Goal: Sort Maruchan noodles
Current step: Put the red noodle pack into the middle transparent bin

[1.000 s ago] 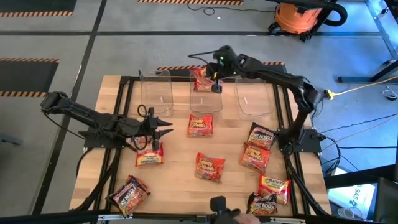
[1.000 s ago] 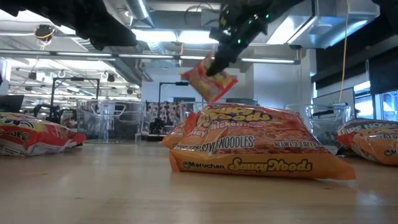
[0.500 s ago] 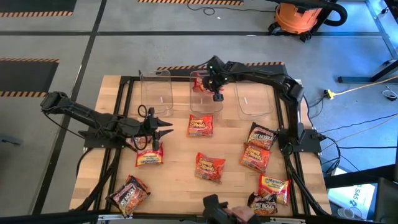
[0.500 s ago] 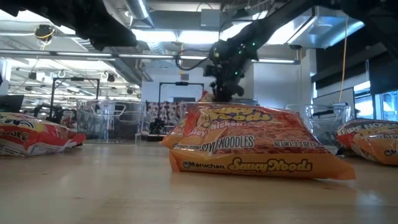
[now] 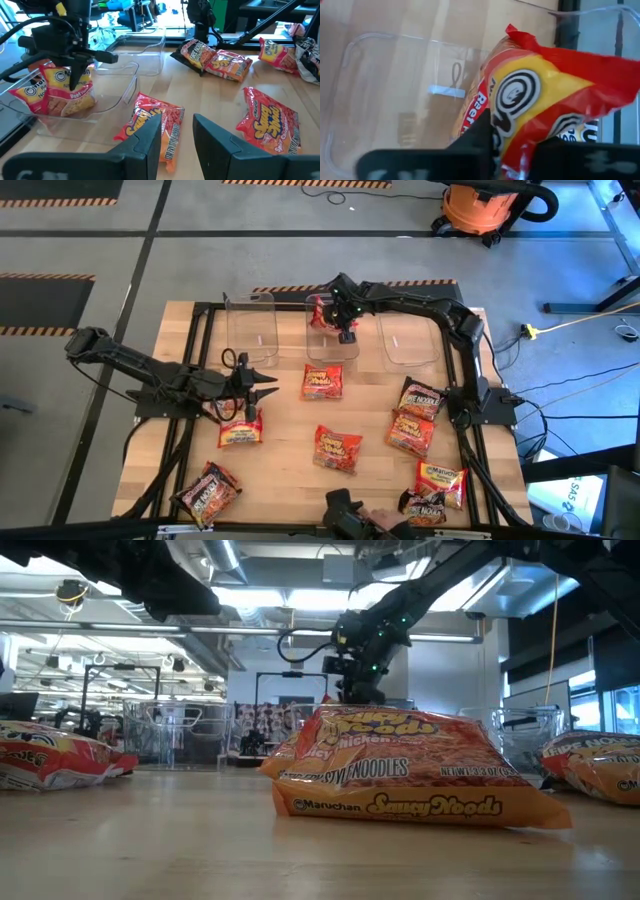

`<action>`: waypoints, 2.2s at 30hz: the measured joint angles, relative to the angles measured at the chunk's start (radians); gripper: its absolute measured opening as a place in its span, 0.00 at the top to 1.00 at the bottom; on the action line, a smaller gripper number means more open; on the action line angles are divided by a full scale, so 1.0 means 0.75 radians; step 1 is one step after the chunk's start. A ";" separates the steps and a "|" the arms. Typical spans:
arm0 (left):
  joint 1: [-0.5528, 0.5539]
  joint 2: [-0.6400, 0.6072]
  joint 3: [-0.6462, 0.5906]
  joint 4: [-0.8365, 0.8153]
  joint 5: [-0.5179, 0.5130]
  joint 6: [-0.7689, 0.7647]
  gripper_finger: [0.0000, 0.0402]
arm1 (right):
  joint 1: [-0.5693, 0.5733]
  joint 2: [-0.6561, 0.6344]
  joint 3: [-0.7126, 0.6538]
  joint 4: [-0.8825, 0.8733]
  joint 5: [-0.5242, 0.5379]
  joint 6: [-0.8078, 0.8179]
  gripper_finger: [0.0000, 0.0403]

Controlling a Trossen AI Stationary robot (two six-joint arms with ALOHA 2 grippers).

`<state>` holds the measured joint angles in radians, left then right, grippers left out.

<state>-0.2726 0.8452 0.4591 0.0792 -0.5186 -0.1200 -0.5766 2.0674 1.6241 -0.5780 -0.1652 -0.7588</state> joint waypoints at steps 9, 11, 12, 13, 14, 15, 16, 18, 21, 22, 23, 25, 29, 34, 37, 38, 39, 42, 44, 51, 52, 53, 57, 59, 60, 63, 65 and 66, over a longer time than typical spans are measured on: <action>-0.001 0.000 0.000 0.001 -0.001 0.000 0.74 | 0.027 -0.049 -0.004 -0.023 0.004 0.181 0.53; -0.001 0.000 0.000 0.002 -0.002 0.000 0.74 | 0.041 -0.092 -0.004 -0.062 -0.003 0.220 0.48; -0.001 0.000 0.000 0.002 -0.002 0.000 0.74 | 0.048 -0.115 -0.003 -0.079 -0.010 0.240 0.46; -0.001 0.000 0.000 0.002 -0.002 0.000 0.74 | 0.056 -0.136 -0.003 -0.093 -0.010 0.251 0.44; -0.001 0.000 0.000 0.002 -0.002 0.000 0.74 | 0.063 -0.158 -0.003 -0.101 -0.014 0.271 0.43; -0.001 0.000 0.000 0.002 -0.002 0.000 0.74 | 0.066 -0.180 -0.003 -0.112 -0.011 0.280 0.42; -0.001 0.000 0.000 0.002 -0.002 0.000 0.74 | 0.076 -0.206 -0.003 -0.125 -0.010 0.293 0.42; -0.001 0.000 0.000 0.003 -0.002 0.000 0.74 | 0.084 -0.256 -0.002 -0.154 -0.014 0.318 0.41; -0.002 0.000 0.000 0.003 -0.002 0.000 0.74 | 0.109 -0.332 -0.002 -0.227 -0.024 0.383 0.41; -0.002 0.000 0.000 0.003 -0.002 0.000 0.74 | 0.123 -0.357 -0.002 -0.256 -0.029 0.409 0.41; -0.002 0.000 0.000 0.003 -0.002 0.000 0.74 | 0.136 -0.383 -0.001 -0.291 -0.037 0.428 0.41; -0.001 0.000 0.000 0.003 -0.002 0.000 0.74 | 0.178 -0.429 -0.001 -0.354 -0.048 0.473 0.41; -0.002 0.000 0.000 0.003 -0.002 0.000 0.74 | 0.306 -0.491 -0.002 -0.464 -0.063 0.552 0.41; 0.011 0.000 0.000 0.079 -0.035 -0.038 0.74 | 0.487 -0.582 -0.121 -0.480 -0.054 0.690 0.41; 0.012 0.000 0.000 0.124 0.044 -0.148 0.74 | 0.615 -0.646 -0.265 -0.409 0.013 0.814 0.41; 0.011 0.000 0.000 0.148 0.081 -0.150 0.74 | 0.660 -0.669 -0.317 -0.373 0.036 0.859 0.41; 0.012 0.000 0.000 0.174 0.132 -0.152 0.74 | 0.706 -0.690 -0.371 -0.335 0.065 0.905 0.41; 0.002 0.054 0.002 0.262 0.257 -0.220 0.74 | 0.842 -0.743 -0.524 -0.180 0.133 1.037 0.41; -0.030 0.122 0.002 0.294 0.315 -0.254 0.74 | 0.925 -0.758 -0.604 -0.079 0.162 1.124 0.41; -0.175 0.468 0.086 0.419 0.331 -0.360 0.74 | 1.155 -0.748 -0.766 0.200 0.182 1.393 0.41; -0.196 0.507 0.112 0.423 0.330 -0.365 0.74 | 1.188 -0.748 -0.773 0.203 0.202 1.432 0.41; -0.217 0.548 0.138 0.424 0.329 -0.376 0.74 | 1.225 -0.748 -0.773 0.203 0.228 1.467 0.41; -0.287 0.706 0.235 0.410 0.330 -0.380 0.74 | 1.373 -0.748 -0.772 0.201 0.331 1.589 0.41; -0.316 0.776 0.280 0.410 0.331 -0.359 0.74 | 1.436 -0.748 -0.772 0.182 0.338 1.677 0.41; -0.329 0.807 0.297 0.409 0.331 -0.354 0.74 | 1.465 -0.748 -0.772 0.162 0.342 1.725 0.41; -0.346 0.889 0.346 0.404 0.331 -0.352 0.74 | 1.563 -0.761 -0.772 0.093 0.373 1.876 0.41; -0.351 0.928 0.372 0.405 0.331 -0.351 0.74 | 1.628 -0.771 -0.772 0.044 0.400 1.977 0.41; -0.351 0.944 0.380 0.405 0.333 -0.351 0.74 | 1.663 -0.782 -0.772 -0.005 0.413 2.028 0.41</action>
<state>-0.5362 1.5532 0.7440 0.3826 -0.2690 -0.3832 0.6709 1.4808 1.0451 -0.5818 0.1446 0.7626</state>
